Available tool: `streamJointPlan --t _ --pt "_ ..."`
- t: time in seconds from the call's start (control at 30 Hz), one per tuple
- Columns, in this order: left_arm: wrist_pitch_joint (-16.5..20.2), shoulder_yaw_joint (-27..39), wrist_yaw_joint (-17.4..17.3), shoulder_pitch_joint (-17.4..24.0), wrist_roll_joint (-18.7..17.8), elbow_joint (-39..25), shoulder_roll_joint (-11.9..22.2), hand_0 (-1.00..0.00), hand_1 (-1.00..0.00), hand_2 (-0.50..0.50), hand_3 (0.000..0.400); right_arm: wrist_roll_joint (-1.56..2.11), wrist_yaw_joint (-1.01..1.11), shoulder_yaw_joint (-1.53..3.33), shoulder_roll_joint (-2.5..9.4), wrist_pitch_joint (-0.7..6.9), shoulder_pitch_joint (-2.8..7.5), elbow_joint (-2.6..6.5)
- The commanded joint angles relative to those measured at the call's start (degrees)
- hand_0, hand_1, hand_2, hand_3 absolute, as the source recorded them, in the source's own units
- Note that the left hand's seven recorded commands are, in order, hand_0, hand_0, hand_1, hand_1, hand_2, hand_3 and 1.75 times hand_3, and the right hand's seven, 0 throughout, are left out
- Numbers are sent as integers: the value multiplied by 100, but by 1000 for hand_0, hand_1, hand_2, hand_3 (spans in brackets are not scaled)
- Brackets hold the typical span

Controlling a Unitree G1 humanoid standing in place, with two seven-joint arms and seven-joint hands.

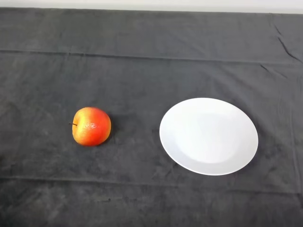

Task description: Move the apple to the plate

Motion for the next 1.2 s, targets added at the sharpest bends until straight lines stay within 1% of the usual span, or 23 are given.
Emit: streamJointPlan --t 0.03,0.23,0.43,0.77,1.0,1.2 --pt "-169 94 -15 -107 89 -169 256 0 0 0 0 59 -27 -32 -150 15 56 -88" --pt "-260 85 21 -185 182 -157 303 0 0 0 0 59 -26 -32 -150 15 55 -86" --pt "-307 44 46 -349 293 -144 346 0 0 0 0 60 -25 -32 -151 15 55 -85" --pt "-471 -70 -101 -616 473 -190 372 0 0 0 0 60 -24 -33 -152 14 54 -82" --pt "-602 -274 -99 -782 703 -289 209 0 0 0 0 60 -23 -33 -153 14 54 -81" --pt "-635 -498 -131 -852 901 -539 -4 0 0 0 0 60 -24 -33 -152 14 54 -82"
